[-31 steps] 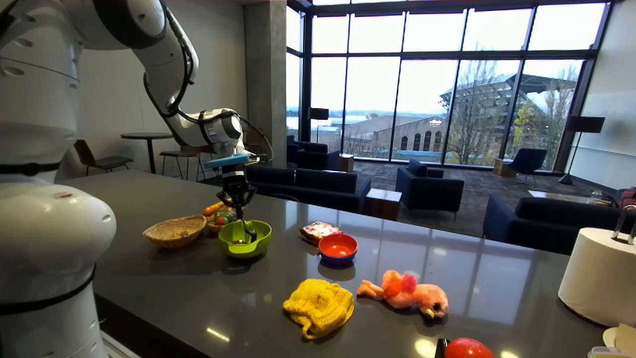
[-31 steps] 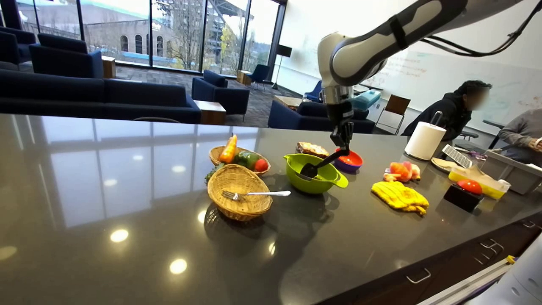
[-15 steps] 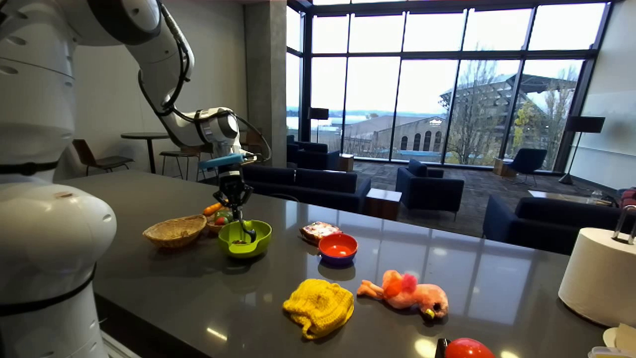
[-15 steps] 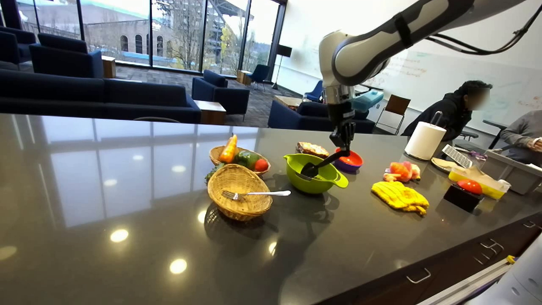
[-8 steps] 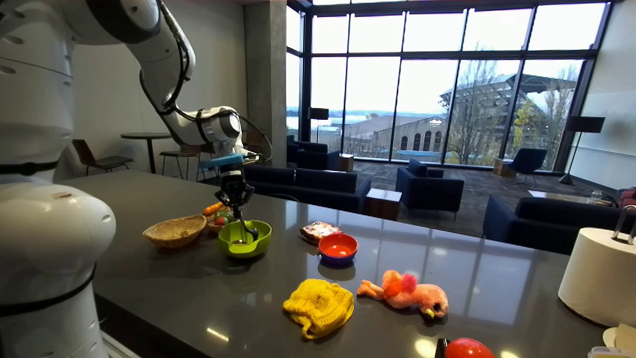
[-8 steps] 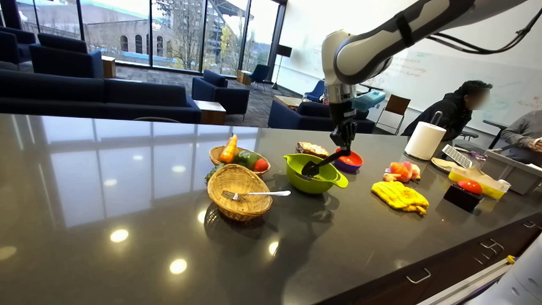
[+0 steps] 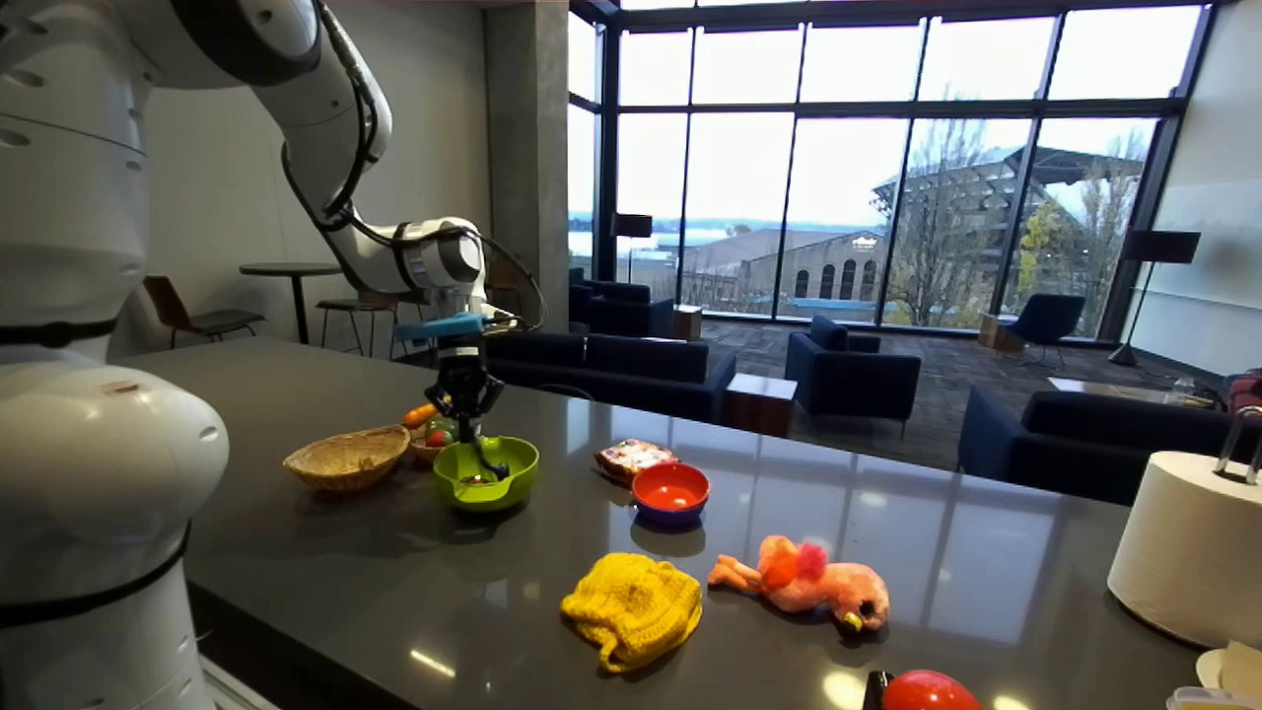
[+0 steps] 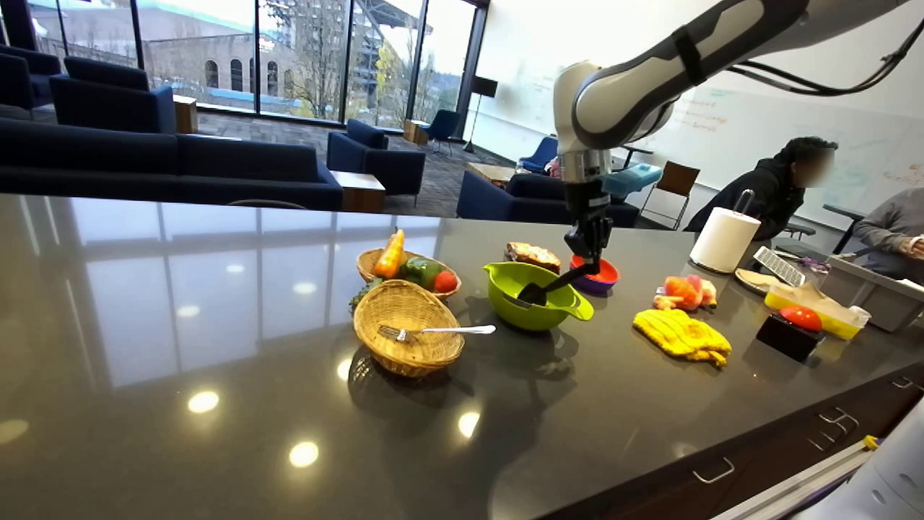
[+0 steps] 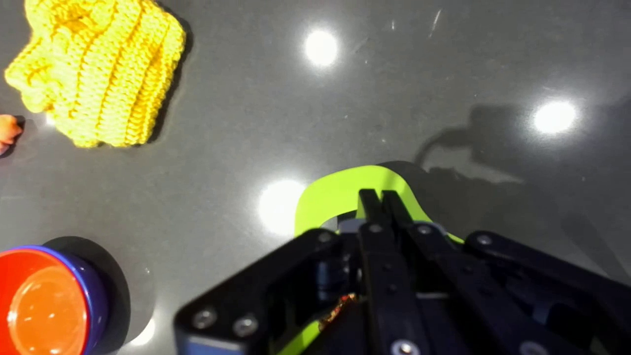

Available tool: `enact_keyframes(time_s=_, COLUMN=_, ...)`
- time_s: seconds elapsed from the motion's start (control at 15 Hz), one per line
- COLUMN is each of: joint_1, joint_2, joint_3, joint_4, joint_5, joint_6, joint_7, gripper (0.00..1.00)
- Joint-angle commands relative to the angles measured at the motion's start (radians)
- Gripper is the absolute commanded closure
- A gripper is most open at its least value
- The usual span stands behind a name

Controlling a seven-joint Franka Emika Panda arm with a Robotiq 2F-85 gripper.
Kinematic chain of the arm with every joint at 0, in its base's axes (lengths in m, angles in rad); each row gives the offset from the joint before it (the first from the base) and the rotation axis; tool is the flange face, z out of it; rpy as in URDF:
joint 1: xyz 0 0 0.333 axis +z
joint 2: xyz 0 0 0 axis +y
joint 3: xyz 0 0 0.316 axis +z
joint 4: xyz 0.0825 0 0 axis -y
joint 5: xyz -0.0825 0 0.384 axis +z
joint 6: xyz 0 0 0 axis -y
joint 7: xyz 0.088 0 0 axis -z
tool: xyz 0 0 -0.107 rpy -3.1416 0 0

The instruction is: Use the black spoon to mix the contents of the green bowl

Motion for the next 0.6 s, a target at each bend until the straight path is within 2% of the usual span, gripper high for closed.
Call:
enact_keyframes(time_s=0.0, joint_1=-0.002, joint_2=-0.020, joint_3=-0.001, joint_4=-0.023, joint_5=0.022, joint_6=0.019, joint_7=0.013, gripper=0.69)
enact_keyframes(time_s=0.13, joint_1=0.000, joint_2=-0.029, joint_3=-0.001, joint_4=-0.026, joint_5=0.022, joint_6=0.022, joint_7=0.019, gripper=0.59)
enact_keyframes(time_s=0.53, joint_1=0.006, joint_2=-0.077, joint_3=0.003, joint_4=-0.051, joint_5=0.023, joint_6=0.023, joint_7=0.065, gripper=0.18)
